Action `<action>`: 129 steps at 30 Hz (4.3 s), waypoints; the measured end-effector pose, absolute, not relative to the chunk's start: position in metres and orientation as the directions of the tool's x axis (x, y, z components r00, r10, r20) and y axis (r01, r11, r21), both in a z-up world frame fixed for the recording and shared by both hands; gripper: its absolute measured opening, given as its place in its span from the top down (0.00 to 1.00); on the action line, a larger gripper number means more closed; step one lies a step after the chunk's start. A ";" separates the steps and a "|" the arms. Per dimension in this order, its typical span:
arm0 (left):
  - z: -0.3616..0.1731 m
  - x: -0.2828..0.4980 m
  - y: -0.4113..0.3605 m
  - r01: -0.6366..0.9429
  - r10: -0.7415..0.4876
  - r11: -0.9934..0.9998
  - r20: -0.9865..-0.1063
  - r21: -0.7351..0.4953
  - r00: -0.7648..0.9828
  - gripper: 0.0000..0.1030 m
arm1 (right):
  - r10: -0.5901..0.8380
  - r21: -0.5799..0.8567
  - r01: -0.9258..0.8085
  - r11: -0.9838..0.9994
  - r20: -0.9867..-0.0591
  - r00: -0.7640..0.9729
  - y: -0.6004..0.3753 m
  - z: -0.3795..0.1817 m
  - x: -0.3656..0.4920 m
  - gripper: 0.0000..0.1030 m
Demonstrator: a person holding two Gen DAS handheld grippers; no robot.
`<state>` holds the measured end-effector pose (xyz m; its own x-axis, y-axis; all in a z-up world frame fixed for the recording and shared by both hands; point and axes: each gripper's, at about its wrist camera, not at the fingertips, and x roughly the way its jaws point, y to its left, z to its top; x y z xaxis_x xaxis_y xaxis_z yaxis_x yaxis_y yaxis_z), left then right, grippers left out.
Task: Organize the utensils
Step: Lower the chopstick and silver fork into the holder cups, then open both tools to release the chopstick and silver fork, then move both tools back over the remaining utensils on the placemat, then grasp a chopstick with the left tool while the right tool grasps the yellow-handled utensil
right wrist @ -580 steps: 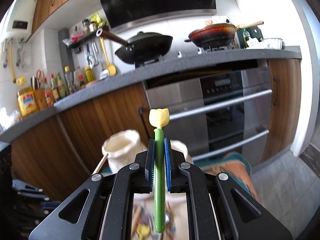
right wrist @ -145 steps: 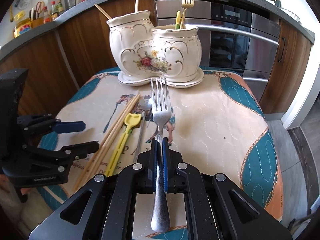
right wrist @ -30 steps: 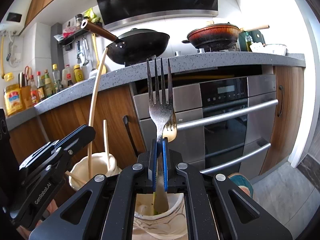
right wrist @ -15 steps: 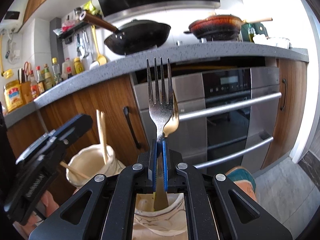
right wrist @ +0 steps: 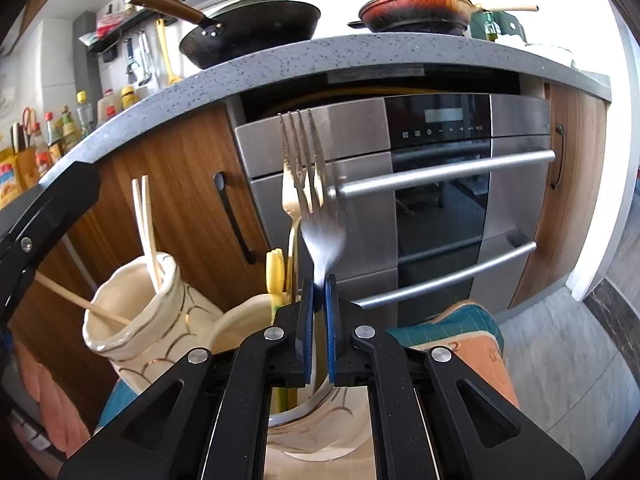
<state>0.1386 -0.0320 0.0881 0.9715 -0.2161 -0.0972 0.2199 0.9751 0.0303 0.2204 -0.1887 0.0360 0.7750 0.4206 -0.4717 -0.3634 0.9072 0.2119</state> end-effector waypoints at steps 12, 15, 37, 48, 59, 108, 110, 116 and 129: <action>0.112 0.126 -0.023 0.176 -0.175 0.984 -0.061 0.020 0.983 0.64 | 0.439 0.238 -0.371 0.897 -0.401 0.804 -0.202 0.053 0.202 0.64; 0.123 0.116 -0.019 0.169 -0.168 0.985 -0.044 0.018 0.985 0.63 | 0.446 0.239 -0.380 0.893 -0.377 0.812 -0.205 0.060 0.190 0.55; 0.156 0.140 -0.009 0.311 -0.352 0.930 -0.228 -0.197 0.908 0.19 | 0.468 0.231 -0.409 0.883 -0.362 0.806 -0.213 0.064 0.142 0.37; 0.131 0.174 -0.016 0.385 -0.500 0.852 -0.333 -0.354 0.800 0.84 | 0.464 0.239 -0.400 0.885 -0.378 0.801 -0.218 0.059 0.152 0.37; 0.119 0.182 -0.003 0.381 -0.557 0.796 -0.322 -0.471 0.765 1.00 | 0.466 0.200 -0.421 0.885 -0.407 0.785 -0.210 0.052 0.154 0.37; -0.056 0.054 -0.049 0.101 -0.035 0.994 -0.738 0.045 0.674 0.33 | 0.351 0.159 -0.319 0.934 -0.573 0.740 -0.236 -0.026 0.067 0.21; -0.059 0.056 -0.051 0.108 -0.031 0.993 -0.746 0.055 0.666 0.37 | 0.355 0.156 -0.327 0.932 -0.575 0.737 -0.234 -0.026 0.067 0.21; -0.058 0.061 -0.053 0.144 -0.077 0.989 -0.761 0.022 0.644 0.43 | 0.348 0.113 -0.349 0.930 -0.579 0.738 -0.225 -0.025 0.064 0.21; -0.057 0.061 -0.031 0.187 -0.159 0.981 -0.783 -0.056 0.601 0.92 | 0.427 0.110 -0.476 0.872 -0.645 0.633 -0.203 -0.031 0.057 0.35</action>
<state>0.0605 -0.0306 -0.0575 0.6009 -0.1595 -0.7833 0.1871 0.9807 -0.0562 0.0571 -0.2025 -0.0312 0.6334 0.4272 -0.6452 -0.4764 0.8724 0.1098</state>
